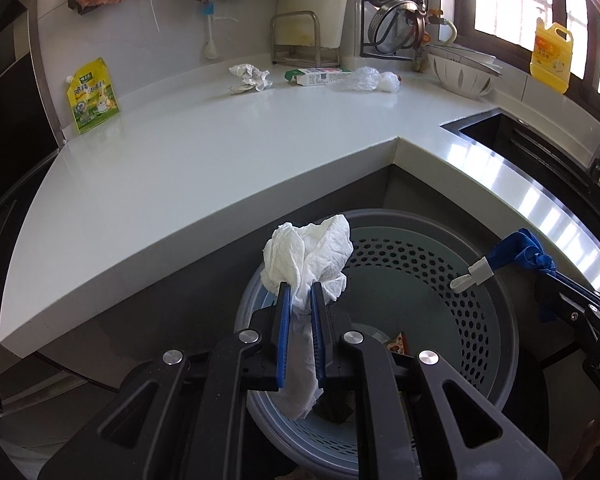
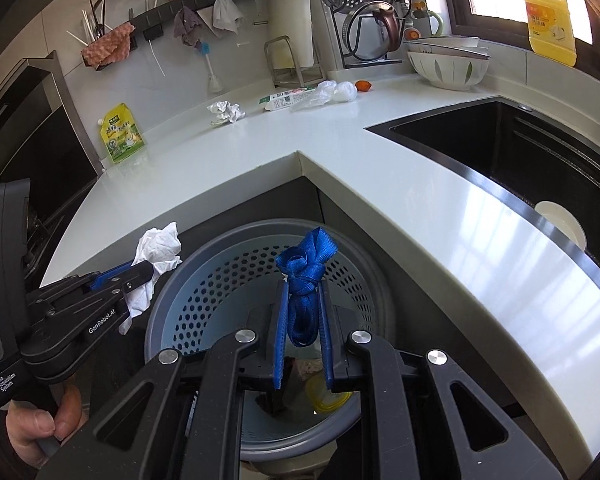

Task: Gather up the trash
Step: 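Carry tissue and blue tie over the grey bin and open both grippers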

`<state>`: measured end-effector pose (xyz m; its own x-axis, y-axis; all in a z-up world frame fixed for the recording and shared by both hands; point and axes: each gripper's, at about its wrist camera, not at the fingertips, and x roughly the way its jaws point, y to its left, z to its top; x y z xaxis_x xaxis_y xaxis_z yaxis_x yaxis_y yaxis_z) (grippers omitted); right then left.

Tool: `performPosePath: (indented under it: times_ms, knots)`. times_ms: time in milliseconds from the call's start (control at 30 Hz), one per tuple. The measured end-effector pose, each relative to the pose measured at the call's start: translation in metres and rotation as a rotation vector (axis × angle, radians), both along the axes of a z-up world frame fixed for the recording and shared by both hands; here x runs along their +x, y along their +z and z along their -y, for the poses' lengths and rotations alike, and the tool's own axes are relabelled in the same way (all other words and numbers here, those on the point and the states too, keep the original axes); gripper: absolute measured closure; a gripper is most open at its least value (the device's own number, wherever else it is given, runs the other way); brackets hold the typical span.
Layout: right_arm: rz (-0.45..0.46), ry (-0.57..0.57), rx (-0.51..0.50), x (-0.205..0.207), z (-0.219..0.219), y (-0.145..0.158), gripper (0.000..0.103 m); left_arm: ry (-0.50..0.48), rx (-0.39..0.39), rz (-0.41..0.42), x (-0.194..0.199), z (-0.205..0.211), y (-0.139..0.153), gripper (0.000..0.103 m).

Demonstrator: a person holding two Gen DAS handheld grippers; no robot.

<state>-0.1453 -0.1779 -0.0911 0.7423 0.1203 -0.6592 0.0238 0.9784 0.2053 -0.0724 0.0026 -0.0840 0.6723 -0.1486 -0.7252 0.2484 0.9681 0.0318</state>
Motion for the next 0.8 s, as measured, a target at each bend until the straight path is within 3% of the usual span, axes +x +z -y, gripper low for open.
performPosePath:
  times_ms: [800]
  knots:
    - [-0.035, 0.065, -0.049, 0.006, -0.020, -0.021, 0.089, -0.008, -0.002, -0.069, 0.004, 0.003, -0.020, 0.089]
